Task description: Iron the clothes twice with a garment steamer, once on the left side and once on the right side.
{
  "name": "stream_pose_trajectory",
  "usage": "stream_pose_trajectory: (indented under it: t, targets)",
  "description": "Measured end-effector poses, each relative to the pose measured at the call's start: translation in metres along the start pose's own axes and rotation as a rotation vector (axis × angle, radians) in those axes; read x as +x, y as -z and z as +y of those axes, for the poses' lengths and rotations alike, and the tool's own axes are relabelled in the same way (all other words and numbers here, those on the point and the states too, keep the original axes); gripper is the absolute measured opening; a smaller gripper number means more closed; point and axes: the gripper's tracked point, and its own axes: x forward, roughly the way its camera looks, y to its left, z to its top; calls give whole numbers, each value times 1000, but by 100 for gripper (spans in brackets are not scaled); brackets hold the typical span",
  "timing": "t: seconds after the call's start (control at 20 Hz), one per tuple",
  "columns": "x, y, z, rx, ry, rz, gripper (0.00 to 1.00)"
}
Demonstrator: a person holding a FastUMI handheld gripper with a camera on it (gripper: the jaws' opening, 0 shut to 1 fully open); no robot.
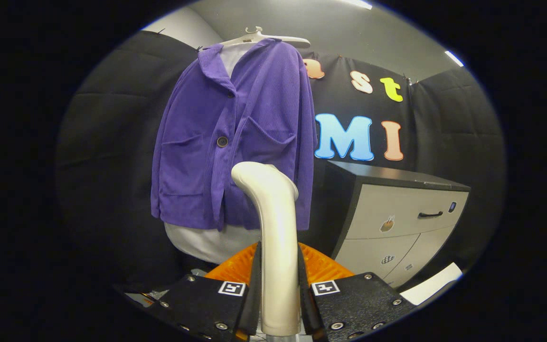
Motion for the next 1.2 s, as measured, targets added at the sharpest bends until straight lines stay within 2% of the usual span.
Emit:
stream_pose_trajectory:
  t: [0.3,0.45,0.85,1.2]
  targets:
    - [2,49,4,-28,-19,89,37]
    - [-6,40,7,-3,-26,73,36]
    - [-33,-72,13,79,-70,-135,36]
    - [-52,-182,34,66,-105,-318,36]
